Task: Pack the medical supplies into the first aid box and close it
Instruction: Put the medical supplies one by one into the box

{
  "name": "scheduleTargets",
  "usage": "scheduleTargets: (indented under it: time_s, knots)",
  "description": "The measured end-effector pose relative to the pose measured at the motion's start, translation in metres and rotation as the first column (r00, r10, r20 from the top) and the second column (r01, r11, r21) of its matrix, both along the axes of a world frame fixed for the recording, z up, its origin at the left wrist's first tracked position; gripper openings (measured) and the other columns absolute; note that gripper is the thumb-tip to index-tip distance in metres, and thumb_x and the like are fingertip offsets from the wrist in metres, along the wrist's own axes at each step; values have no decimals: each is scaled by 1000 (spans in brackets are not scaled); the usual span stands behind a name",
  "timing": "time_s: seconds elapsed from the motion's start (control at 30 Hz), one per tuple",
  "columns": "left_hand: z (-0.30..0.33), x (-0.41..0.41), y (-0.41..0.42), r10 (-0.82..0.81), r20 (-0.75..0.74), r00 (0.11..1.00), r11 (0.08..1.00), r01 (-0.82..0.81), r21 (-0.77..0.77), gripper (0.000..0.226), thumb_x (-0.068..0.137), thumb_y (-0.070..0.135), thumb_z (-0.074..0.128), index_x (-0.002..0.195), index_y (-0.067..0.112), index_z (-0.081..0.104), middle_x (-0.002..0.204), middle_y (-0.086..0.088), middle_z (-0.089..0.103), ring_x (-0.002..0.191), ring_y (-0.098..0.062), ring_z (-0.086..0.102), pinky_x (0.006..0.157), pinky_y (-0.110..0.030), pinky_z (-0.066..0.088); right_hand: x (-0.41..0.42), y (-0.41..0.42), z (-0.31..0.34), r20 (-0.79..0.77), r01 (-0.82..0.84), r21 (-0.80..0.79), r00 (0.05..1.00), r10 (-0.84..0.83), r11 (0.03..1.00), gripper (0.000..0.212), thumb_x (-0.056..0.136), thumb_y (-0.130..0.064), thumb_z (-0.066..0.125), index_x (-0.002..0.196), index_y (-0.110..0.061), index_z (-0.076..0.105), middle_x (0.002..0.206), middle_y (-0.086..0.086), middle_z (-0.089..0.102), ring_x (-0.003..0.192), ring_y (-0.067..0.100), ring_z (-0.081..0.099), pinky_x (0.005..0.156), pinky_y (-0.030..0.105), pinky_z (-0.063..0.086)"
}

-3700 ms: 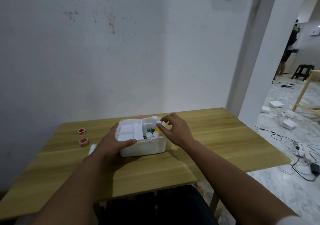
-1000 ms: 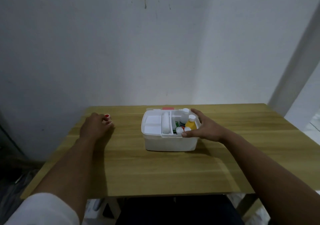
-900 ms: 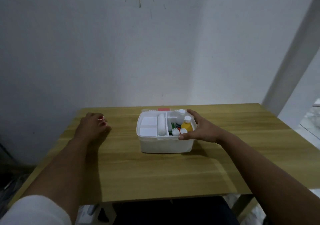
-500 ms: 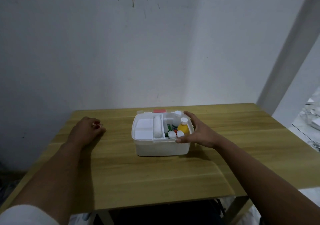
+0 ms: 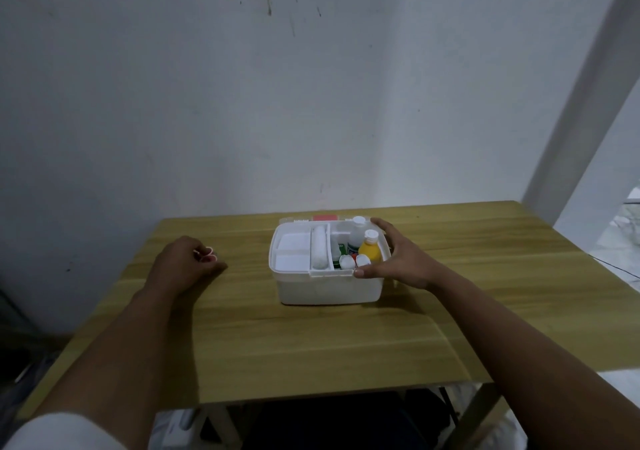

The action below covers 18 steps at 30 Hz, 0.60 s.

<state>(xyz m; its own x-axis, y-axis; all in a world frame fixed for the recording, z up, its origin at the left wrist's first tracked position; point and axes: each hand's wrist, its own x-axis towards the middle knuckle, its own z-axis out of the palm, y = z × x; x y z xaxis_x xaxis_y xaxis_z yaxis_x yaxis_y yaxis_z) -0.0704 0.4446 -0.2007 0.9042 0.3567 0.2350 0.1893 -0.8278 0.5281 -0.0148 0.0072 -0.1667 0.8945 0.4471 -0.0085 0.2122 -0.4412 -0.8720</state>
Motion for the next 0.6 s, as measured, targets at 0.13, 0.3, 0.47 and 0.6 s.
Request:
scheduleTargets:
  time_s: [0.13, 0.3, 0.47, 0.6]
  knots:
    - [0, -9, -8, 28, 4, 1000, 999, -28, 24, 42, 63, 44, 96, 85, 21, 69, 79, 17, 64, 77, -5, 63, 68, -32, 52, 0, 0, 0, -5, 3, -5, 1000, -3, 1000, 131, 57, -46, 96, 159, -33, 17, 144, -9, 51, 124, 14, 56, 97, 29, 49]
    - [-2, -22, -21, 75, 14, 997, 994, -76, 79, 41, 64, 49, 93, 82, 21, 69, 82, 10, 68, 78, -12, 66, 71, -37, 57, -1, 0, 1, -11, 1, 0, 1000, -1, 1000, 130, 57, -45, 96, 159, -33, 17, 139, -12, 51, 123, 13, 56, 97, 30, 49]
    - [8, -32, -40, 81, 87, 993, 993, -89, 84, 39, 69, 48, 91, 85, 18, 73, 79, 6, 68, 76, -14, 66, 68, -36, 56, -3, 0, 3, -19, 6, -9, 1000, -6, 1000, 132, 55, -49, 97, 159, -33, 16, 137, -13, 51, 125, 15, 55, 100, 32, 49]
    - [45, -32, -72, 56, 248, 967, 998, -55, -15, 38, 69, 48, 91, 83, 18, 72, 80, 2, 71, 71, -11, 66, 66, -36, 57, -5, 1, 7, -24, -1, -23, 1000, 0, 1000, 136, 53, -52, 97, 160, -31, 16, 140, -11, 50, 125, 16, 54, 101, 34, 50]
